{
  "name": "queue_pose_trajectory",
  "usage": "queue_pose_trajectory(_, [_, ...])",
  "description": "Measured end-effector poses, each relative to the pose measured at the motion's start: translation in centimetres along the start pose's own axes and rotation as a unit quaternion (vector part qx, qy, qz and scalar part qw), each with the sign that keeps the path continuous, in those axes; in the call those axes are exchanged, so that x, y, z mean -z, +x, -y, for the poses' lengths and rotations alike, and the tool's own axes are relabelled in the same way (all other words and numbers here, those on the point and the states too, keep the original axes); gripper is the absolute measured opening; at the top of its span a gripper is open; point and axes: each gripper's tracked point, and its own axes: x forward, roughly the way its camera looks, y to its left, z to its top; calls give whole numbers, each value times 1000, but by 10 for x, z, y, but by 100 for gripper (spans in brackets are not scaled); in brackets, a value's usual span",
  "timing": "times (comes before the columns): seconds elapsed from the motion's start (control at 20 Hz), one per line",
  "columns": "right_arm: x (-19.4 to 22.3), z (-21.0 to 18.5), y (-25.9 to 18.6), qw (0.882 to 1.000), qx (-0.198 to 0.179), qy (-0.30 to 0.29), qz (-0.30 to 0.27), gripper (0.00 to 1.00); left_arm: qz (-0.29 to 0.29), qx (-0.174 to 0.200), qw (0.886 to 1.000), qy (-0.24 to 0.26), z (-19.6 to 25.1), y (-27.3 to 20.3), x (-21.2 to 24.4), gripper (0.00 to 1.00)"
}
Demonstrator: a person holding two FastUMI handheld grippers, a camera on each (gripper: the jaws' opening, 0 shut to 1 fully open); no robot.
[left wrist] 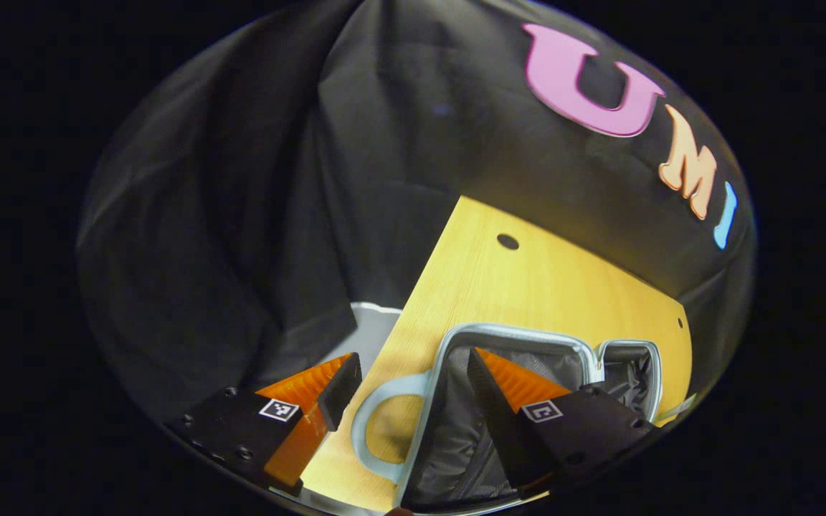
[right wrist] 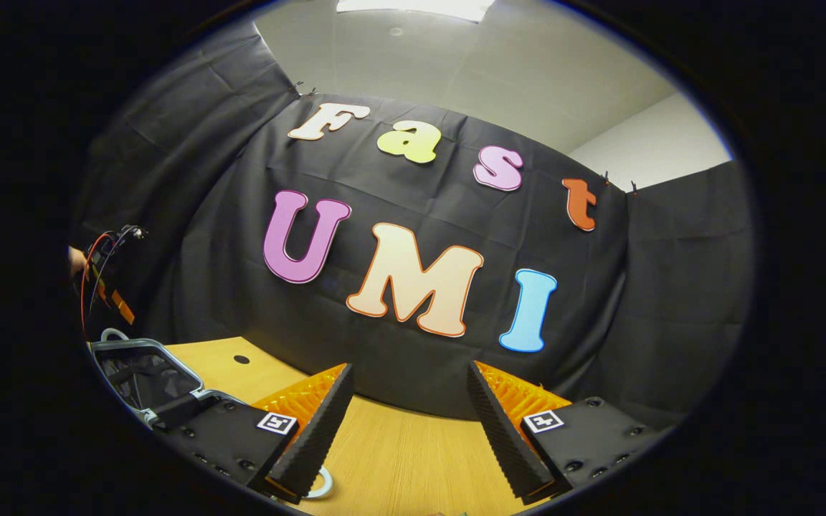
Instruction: First open the suitcase, pack the skin care products into it, and then close the suitcase.
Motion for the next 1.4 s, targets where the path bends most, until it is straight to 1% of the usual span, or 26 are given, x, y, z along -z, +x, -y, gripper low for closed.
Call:
queue_pose_trajectory(0.15, [4, 16, -2, 1000, 8, 22, -4, 98, 74, -8, 996, 45, 34, -31, -29, 96])
queue_pose_trajectory(0.25, [6, 30, -5, 999, 15, 40, -3, 98, 120, -17, 990, 68, 59, -53, -46, 96])
queue_pose_trajectory(0.4, [7, 57, -11, 998, 27, 64, 6, 98, 183, -20, 979, 89, 110, -86, -62, 96])
queue_pose_trajectory(0.5, [9, 76, -14, 997, 27, 75, 11, 98, 205, -11, 974, 93, 148, -108, -61, 95])
queue_pose_trajectory(0.55, [12, 87, -15, 997, 28, 76, 11, 95, 209, -3, 973, 98, 166, -119, -56, 94])
queue_pose_trajectory(0.6, [16, 97, -15, 997, 27, 77, 8, 98, 219, 1, 970, 104, 182, -128, -57, 95])
queue_pose_trajectory(0.7, [23, 114, -17, 996, 21, 83, 3, 100, 235, 11, 966, 110, 219, -143, -54, 95])
queue_pose_trajectory(0.75, [25, 123, -19, 996, 20, 84, 3, 98, 242, 19, 964, 108, 240, -152, -53, 94])
queue_pose_trajectory(0.85, [31, 141, -21, 996, 18, 91, 4, 99, 262, 31, 959, 107, 273, -166, -48, 95])
queue_pose_trajectory(0.9, [33, 148, -22, 995, 17, 95, 5, 99, 267, 39, 957, 110, 290, -172, -43, 94])
queue_pose_trajectory(0.95, [37, 155, -24, 995, 16, 98, 5, 96, 269, 42, 955, 117, 306, -176, -38, 94])
queue_pose_trajectory(1.0, [40, 163, -24, 995, 18, 99, 5, 99, 270, 44, 954, 123, 320, -181, -33, 95])
queue_pose_trajectory(1.1, [46, 176, -27, 995, 23, 100, 9, 99, 276, 54, 951, 128, 351, -191, -22, 95])
queue_pose_trajectory(1.2, [52, 183, -32, 994, 21, 106, 12, 98, 276, 73, 950, 127, 384, -195, -4, 95])
queue_pose_trajectory(1.3, [63, 185, -33, 994, 12, 106, 8, 99, 268, 90, 950, 133, 414, -195, 21, 95])
queue_pose_trajectory(1.35, [69, 185, -36, 995, 5, 102, 4, 98, 258, 101, 951, 136, 432, -193, 37, 94])
queue_pose_trajectory(1.4, [73, 186, -37, 995, -3, 99, 1, 98, 245, 115, 953, 139, 448, -191, 55, 96])
